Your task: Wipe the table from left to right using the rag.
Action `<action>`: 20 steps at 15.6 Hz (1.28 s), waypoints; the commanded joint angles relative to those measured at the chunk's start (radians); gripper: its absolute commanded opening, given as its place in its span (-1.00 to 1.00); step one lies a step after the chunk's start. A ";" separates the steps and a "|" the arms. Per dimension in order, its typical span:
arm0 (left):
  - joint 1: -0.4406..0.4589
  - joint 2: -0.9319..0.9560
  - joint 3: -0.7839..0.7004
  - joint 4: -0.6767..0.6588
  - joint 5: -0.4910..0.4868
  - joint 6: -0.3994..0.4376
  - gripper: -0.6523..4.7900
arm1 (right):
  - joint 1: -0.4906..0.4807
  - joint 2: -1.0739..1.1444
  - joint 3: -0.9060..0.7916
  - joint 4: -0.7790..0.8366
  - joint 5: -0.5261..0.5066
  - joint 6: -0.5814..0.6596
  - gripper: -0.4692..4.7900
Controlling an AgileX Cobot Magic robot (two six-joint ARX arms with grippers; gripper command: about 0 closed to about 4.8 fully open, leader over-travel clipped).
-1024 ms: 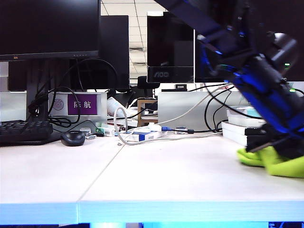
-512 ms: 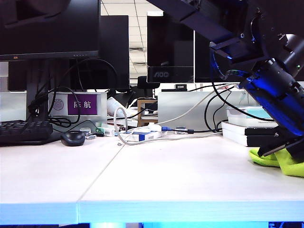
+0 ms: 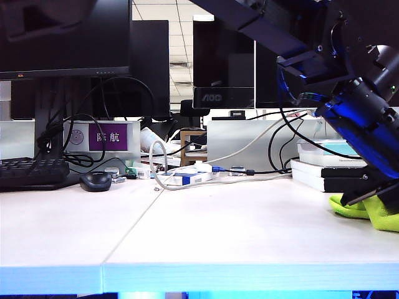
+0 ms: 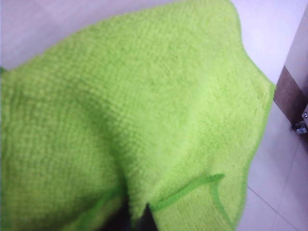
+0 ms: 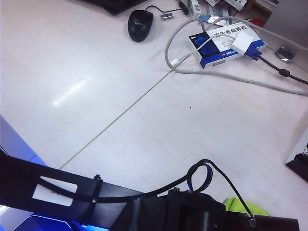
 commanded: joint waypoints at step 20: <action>0.009 -0.123 0.272 -0.130 0.056 -0.013 0.25 | 0.000 -0.162 0.003 0.024 0.263 0.039 -0.83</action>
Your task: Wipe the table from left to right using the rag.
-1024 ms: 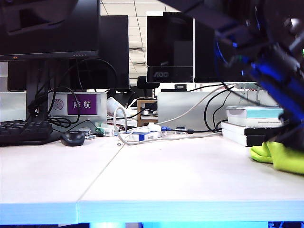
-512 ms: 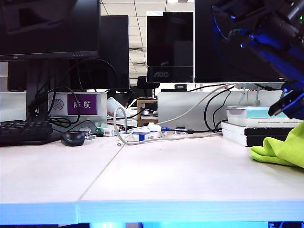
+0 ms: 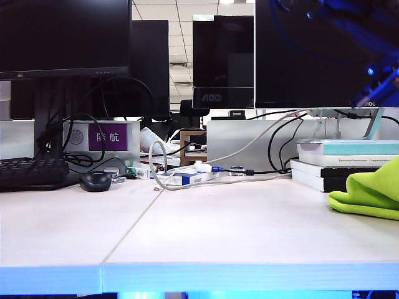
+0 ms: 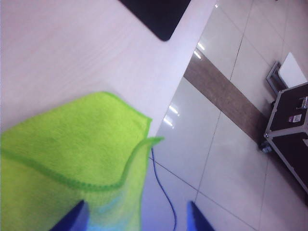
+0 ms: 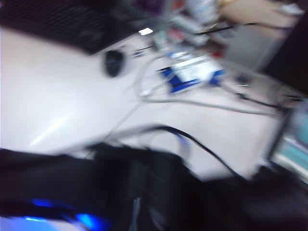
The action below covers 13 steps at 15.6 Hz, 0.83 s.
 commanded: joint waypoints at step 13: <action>0.055 -0.151 0.025 0.071 0.006 -0.019 0.36 | 0.000 -0.232 0.003 -0.040 0.478 0.027 -0.83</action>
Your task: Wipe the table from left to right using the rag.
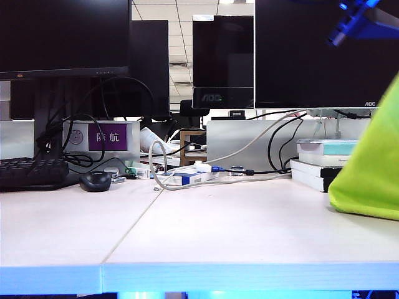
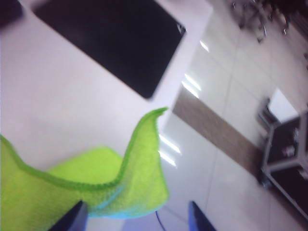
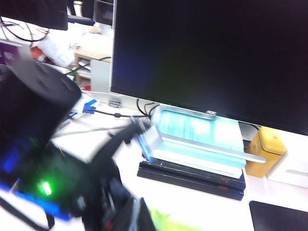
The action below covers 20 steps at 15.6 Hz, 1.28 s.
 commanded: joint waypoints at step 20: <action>0.071 -0.066 0.071 0.397 0.290 -0.338 0.82 | 0.000 -0.108 0.003 0.019 0.182 -0.012 -0.82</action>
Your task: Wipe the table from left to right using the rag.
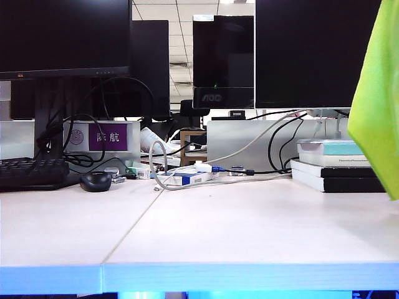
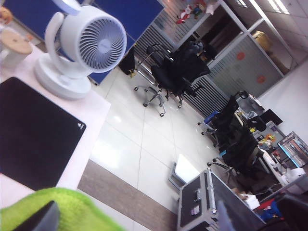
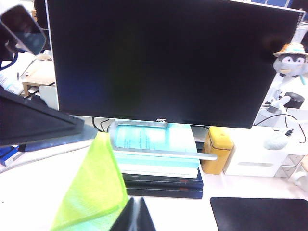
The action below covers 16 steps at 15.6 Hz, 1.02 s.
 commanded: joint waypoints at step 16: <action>0.014 -0.021 0.004 0.199 0.228 -0.142 1.00 | 0.000 0.047 0.000 0.017 -0.100 -0.160 0.56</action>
